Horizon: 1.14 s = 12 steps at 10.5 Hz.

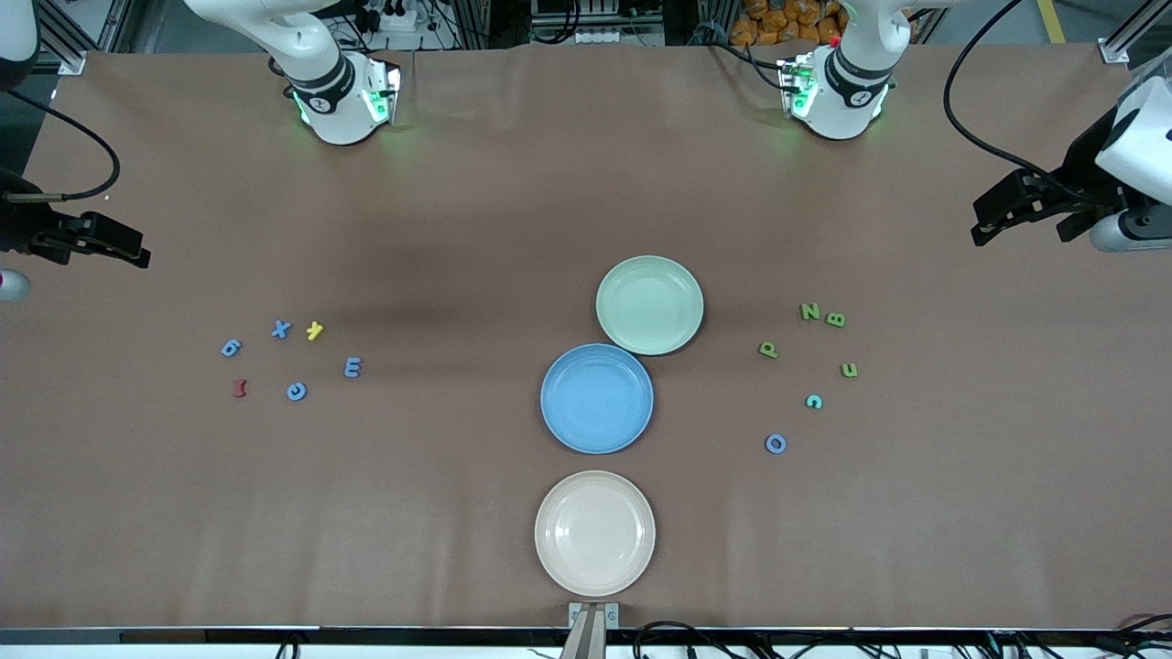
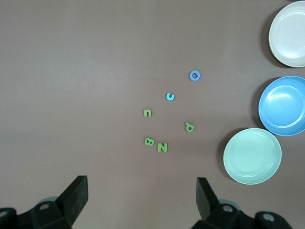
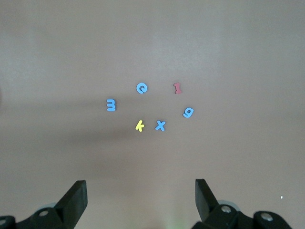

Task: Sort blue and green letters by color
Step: 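Move the left gripper over the green letters beside the green plate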

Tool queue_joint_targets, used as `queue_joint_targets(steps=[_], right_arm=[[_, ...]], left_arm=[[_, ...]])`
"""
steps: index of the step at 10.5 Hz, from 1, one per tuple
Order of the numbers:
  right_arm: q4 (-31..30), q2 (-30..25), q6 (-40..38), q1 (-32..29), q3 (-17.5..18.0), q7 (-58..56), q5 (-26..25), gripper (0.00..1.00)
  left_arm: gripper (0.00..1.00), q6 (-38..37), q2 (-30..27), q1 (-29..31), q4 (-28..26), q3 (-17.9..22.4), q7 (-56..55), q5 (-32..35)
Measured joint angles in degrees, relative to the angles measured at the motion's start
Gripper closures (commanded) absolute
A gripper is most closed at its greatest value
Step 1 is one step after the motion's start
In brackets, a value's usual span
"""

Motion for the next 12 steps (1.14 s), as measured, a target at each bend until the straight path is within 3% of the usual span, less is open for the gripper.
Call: queue_joint_targets(steps=[9,12], right_arm=[[0.08,-0.05,1.28,-0.10,-0.02,0.00,0.00,0.00],[0.04,-0.04,1.25,-0.09,0.00,-0.01,0.00,0.00]], left_arm=[[0.00,-0.07,0.25,-0.54,-0.17,-0.31,0.91,0.00],[0.00,-0.16,4.19,-0.64,-1.93,-0.63,0.91,0.00]])
